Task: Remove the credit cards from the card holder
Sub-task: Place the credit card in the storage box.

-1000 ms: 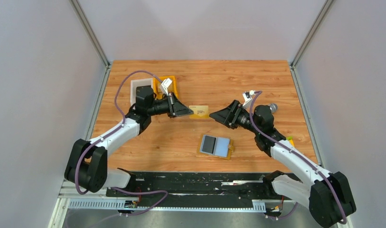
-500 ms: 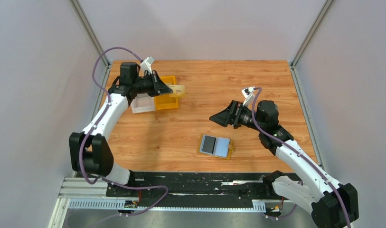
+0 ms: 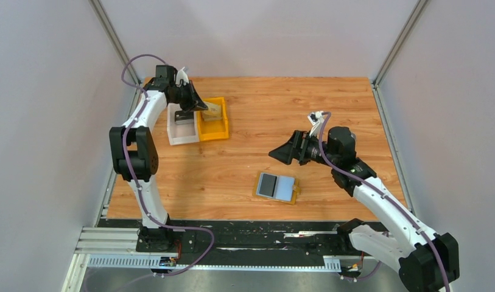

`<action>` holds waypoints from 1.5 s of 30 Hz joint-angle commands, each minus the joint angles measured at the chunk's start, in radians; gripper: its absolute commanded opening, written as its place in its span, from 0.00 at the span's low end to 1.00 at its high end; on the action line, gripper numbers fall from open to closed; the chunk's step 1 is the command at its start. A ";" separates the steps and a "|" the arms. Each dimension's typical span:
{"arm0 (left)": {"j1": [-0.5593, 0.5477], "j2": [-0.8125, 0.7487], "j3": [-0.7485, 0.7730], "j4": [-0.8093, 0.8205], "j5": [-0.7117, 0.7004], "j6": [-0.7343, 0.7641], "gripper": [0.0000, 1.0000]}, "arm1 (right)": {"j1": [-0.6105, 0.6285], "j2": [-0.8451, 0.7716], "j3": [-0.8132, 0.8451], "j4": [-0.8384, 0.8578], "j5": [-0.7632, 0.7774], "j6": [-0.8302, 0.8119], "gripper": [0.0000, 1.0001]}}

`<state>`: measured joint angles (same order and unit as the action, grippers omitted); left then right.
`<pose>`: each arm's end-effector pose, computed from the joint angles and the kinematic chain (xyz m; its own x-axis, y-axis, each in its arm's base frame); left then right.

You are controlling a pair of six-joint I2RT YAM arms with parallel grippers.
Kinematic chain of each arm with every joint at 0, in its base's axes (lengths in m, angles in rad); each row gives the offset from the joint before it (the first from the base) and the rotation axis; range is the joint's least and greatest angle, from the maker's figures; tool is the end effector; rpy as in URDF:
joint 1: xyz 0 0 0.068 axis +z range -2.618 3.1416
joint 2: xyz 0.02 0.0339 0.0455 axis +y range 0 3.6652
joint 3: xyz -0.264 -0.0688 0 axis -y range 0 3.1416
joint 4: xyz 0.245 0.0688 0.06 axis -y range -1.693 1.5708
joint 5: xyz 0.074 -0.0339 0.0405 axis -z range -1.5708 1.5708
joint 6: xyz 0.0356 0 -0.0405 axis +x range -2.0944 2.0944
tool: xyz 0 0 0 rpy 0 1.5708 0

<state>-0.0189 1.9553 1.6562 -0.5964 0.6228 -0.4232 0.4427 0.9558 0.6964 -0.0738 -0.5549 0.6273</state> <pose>0.4347 -0.0290 0.2630 -0.8676 -0.3172 -0.3830 0.0259 0.7402 -0.6718 0.1893 0.1105 0.2902 -0.7171 0.2122 -0.6639 -0.4855 0.5314 0.6942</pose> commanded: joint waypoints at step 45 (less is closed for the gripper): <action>0.005 0.268 0.286 -0.025 -0.127 0.057 0.41 | 0.001 0.103 0.076 -0.013 0.053 -0.063 1.00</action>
<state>-0.0177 2.2162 1.8908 -0.6254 0.4946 -0.3897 0.4427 1.0626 0.7288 -0.1150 -0.5129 0.5808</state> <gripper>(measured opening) 0.394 0.998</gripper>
